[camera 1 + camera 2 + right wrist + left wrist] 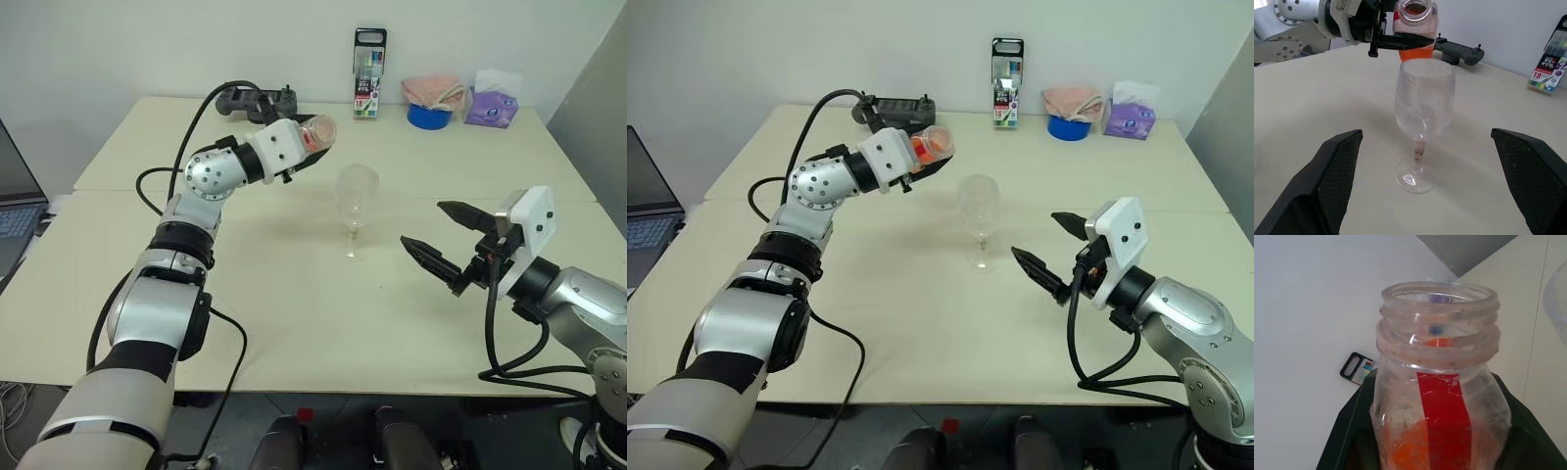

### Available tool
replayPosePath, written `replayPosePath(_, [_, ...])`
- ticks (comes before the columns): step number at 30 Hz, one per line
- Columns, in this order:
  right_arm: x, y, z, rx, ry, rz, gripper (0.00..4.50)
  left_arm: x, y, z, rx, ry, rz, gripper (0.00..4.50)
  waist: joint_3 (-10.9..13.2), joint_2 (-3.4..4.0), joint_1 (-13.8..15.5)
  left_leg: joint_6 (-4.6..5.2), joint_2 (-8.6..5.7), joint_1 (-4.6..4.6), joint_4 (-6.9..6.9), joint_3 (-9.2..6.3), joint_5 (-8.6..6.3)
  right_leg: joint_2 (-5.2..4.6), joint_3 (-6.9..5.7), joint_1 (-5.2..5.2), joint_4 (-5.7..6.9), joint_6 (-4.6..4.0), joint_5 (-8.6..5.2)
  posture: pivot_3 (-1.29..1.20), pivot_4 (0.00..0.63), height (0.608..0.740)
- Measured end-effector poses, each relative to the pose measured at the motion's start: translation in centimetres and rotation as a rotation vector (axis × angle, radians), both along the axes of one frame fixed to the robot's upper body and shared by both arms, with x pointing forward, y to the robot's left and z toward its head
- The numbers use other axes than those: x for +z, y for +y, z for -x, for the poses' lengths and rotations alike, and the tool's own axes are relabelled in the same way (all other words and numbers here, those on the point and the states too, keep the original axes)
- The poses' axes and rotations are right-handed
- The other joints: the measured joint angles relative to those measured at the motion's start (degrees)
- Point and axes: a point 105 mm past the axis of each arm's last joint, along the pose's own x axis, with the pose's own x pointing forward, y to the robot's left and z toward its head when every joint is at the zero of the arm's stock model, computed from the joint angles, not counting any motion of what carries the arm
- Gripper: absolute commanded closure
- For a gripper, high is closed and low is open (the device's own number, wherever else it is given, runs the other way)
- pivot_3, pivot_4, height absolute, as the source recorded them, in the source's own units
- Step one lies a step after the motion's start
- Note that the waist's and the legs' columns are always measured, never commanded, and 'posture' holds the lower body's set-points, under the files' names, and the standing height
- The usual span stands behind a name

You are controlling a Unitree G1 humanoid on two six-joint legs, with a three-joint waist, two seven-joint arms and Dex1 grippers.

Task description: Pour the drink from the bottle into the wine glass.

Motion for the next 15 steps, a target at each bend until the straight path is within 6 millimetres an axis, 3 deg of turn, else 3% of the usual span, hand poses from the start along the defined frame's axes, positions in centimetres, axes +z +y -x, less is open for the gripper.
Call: replayPosePath(15, [-0.3, -0.1, 0.2, -0.030, 0.002, 0.005, 0.00, 0.4, -2.0, 0.4, -0.013, -0.203, -0.165, 2.58, 0.00, 0.00, 0.01, 0.00, -0.01, -0.02, 0.15, 0.00, 0.00, 0.00, 0.01, 0.01, 0.10, 0.02, 0.01, 0.00, 0.150, 0.740])
